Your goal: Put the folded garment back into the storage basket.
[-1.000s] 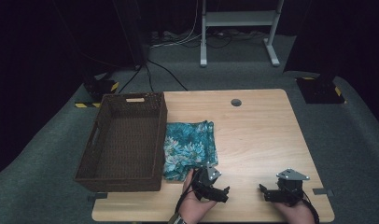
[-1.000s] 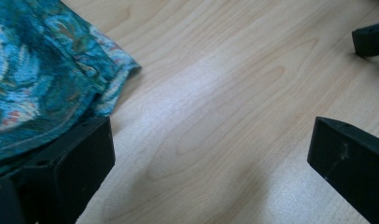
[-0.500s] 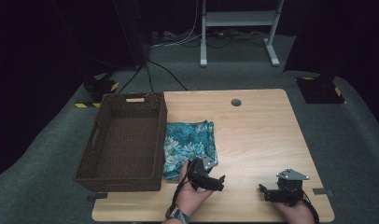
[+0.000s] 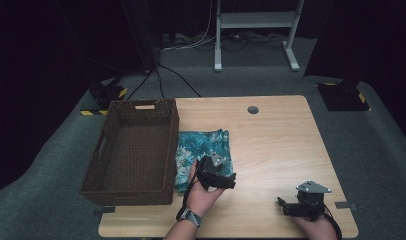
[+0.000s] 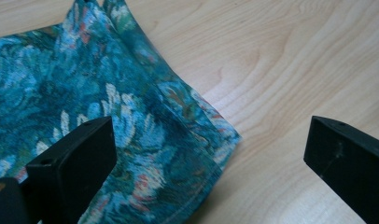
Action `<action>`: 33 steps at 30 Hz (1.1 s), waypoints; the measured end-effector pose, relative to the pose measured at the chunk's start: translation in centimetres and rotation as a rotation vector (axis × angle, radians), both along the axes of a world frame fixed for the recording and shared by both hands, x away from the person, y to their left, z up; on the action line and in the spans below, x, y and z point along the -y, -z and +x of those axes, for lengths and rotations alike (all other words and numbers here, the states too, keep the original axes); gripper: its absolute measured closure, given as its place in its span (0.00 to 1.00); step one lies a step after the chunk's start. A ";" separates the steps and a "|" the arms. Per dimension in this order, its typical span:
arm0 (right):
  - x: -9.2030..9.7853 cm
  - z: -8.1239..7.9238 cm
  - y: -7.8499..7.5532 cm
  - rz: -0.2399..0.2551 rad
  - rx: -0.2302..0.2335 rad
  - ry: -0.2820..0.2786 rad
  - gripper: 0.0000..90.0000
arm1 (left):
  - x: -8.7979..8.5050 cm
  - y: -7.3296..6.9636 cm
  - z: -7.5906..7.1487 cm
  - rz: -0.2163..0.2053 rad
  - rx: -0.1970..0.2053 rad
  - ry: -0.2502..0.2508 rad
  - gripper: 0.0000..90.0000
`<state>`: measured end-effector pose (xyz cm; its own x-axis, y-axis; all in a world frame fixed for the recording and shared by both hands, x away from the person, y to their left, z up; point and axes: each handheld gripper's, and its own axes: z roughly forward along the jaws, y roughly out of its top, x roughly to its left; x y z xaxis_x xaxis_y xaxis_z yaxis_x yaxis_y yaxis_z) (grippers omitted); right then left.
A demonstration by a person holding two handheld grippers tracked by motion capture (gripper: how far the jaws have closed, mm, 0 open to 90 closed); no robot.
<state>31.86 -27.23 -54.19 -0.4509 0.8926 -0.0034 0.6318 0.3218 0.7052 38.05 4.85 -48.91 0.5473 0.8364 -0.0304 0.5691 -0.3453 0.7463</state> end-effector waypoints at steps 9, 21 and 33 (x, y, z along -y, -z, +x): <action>0.0 0.0 0.0 0.000 0.000 0.000 0.00 | 0.2 -0.3 1.8 0.018 0.010 -0.015 0.06; 0.0 0.0 0.0 0.000 0.000 0.000 0.00 | 0.7 0.0 4.9 0.040 -0.014 -0.041 0.09; 0.0 0.0 0.0 0.001 0.000 0.000 0.00 | 1.0 0.9 7.3 0.031 -0.039 -0.087 0.12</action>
